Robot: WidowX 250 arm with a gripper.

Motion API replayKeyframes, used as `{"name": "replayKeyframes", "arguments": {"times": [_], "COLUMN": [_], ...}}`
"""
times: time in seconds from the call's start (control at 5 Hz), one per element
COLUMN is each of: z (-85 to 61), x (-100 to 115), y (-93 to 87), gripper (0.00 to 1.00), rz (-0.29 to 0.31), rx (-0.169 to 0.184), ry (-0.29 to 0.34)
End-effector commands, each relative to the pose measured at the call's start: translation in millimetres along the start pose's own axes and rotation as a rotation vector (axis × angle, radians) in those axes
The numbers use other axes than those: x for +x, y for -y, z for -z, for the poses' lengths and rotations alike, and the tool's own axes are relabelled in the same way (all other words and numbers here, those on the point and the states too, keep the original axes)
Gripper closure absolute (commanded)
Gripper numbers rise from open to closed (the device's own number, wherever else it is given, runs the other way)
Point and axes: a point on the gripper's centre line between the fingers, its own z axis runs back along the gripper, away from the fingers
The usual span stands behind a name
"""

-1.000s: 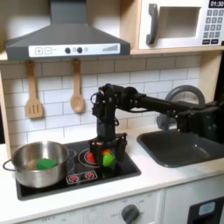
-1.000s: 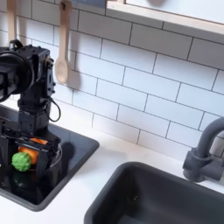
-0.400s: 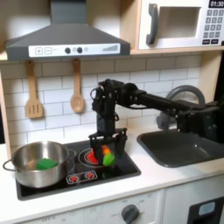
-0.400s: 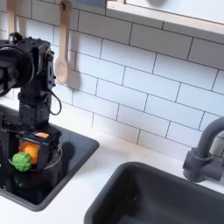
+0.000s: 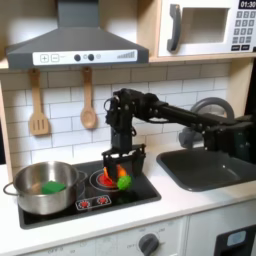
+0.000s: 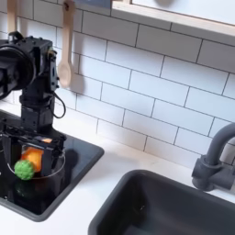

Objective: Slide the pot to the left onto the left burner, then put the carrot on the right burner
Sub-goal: 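Put the carrot on the right burner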

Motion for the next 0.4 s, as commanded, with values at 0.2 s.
{"name": "replayKeyframes", "arguments": {"times": [0.2], "z": [-12.3], "x": [-2.9], "y": [-0.7], "gripper": [0.0], "rz": [-0.014], "rx": [0.003], "ry": [0.036]}}
